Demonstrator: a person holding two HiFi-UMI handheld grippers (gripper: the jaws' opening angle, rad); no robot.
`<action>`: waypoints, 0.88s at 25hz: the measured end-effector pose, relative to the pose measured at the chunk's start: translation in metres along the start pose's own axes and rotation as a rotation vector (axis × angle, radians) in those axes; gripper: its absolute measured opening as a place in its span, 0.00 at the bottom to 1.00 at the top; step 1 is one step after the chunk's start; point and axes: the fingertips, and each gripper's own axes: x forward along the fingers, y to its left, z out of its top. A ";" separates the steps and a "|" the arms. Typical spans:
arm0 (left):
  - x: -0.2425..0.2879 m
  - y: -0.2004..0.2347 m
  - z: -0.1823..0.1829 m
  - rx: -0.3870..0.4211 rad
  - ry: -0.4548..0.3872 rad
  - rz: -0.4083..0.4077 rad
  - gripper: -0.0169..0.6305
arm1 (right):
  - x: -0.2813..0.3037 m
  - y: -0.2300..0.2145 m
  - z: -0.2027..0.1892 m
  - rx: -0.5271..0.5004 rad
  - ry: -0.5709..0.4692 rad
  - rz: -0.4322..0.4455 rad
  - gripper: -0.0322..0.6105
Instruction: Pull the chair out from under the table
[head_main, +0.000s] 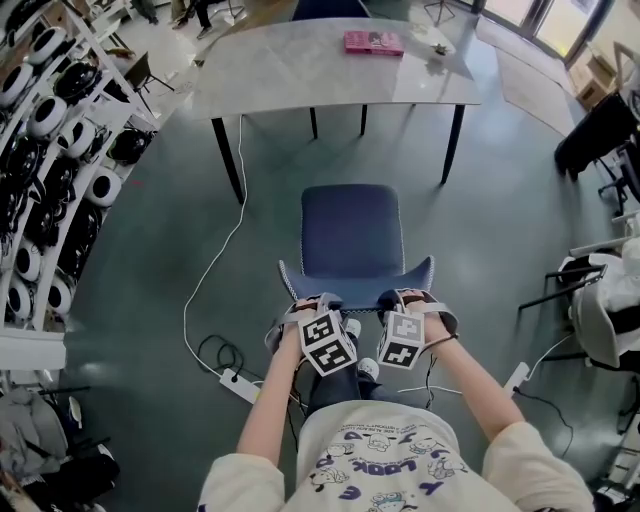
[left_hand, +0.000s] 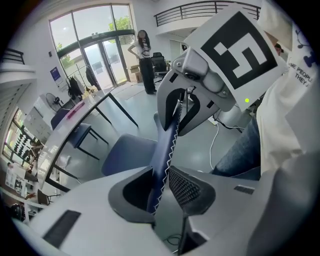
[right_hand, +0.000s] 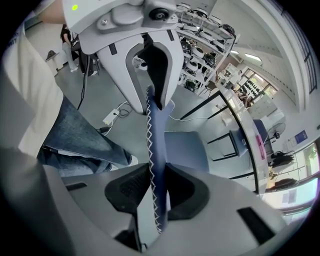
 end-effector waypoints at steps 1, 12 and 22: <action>0.000 0.001 0.000 -0.007 -0.011 0.012 0.21 | 0.000 0.000 0.001 0.005 -0.014 -0.012 0.21; -0.047 0.026 0.018 -0.269 -0.211 0.112 0.26 | -0.049 -0.019 0.012 0.297 -0.271 -0.074 0.36; -0.132 0.094 0.043 -0.480 -0.382 0.390 0.13 | -0.149 -0.108 0.032 0.557 -0.532 -0.388 0.29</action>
